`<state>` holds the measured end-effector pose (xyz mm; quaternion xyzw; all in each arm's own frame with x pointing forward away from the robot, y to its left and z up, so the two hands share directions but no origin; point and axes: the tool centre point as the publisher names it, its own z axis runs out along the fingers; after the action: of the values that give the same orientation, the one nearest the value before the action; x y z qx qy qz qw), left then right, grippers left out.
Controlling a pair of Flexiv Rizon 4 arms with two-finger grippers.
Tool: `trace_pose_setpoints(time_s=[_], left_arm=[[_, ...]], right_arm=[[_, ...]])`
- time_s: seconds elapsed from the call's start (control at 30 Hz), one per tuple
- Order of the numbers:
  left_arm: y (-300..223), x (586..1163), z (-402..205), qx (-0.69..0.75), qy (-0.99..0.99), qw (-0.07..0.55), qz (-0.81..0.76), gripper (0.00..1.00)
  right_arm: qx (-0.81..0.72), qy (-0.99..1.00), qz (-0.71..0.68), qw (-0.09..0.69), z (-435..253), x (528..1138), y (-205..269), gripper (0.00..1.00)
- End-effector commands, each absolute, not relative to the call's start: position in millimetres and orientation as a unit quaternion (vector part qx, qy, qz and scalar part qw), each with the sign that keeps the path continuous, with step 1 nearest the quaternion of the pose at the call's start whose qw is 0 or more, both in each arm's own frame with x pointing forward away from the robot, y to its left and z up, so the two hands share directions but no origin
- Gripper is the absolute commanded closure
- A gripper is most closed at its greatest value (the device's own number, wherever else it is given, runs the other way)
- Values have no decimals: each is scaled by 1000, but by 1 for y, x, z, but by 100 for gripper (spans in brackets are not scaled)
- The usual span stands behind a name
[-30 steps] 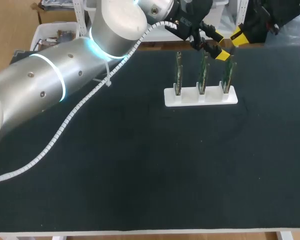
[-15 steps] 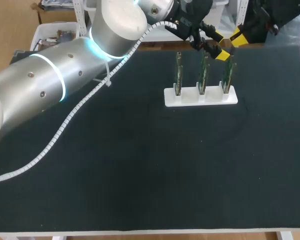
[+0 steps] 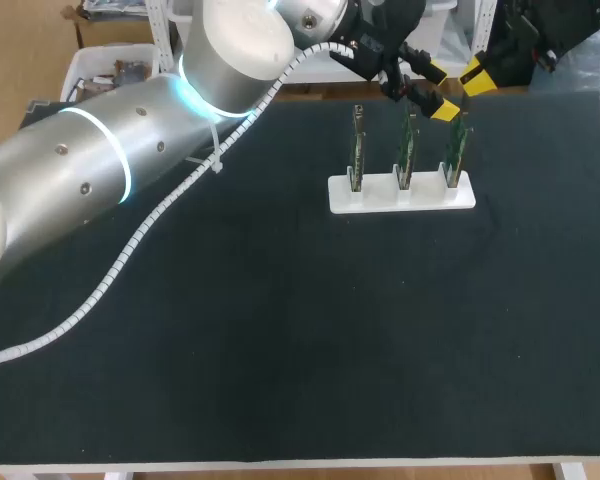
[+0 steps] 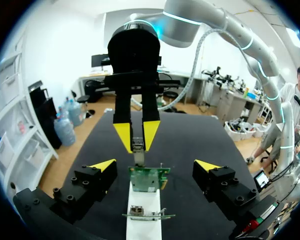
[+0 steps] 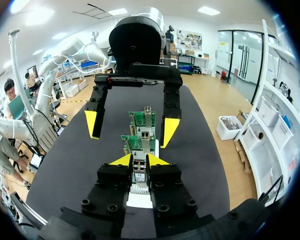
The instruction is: Pick up the optical module with the left hand, and insert it into the network port with the right hand.
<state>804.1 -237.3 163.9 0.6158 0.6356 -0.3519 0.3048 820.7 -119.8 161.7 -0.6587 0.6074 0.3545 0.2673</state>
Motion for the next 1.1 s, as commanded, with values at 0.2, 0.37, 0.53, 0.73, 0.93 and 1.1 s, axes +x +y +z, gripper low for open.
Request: trace_pose_setpoints(time_s=[0.2,0.37,0.53,0.73,0.93,1.1], left_arm=[[-237,804,164,616,636,304,-351,0],[-237,804,164,616,636,304,-351,0],[-237,804,164,616,636,304,-351,0],[-237,804,164,616,636,304,-351,0],[-237,804,164,616,636,304,-351,0],[-237,804,164,616,636,304,-351,0]], right_arm=[[-670,591,385,232,159,826,-121,100],[-668,593,386,229,157,825,-123,100],[-666,596,386,228,155,824,-124,100],[-666,597,387,226,154,823,-124,100],[-665,598,387,226,154,823,-124,100],[-664,600,386,225,155,825,-125,62]])
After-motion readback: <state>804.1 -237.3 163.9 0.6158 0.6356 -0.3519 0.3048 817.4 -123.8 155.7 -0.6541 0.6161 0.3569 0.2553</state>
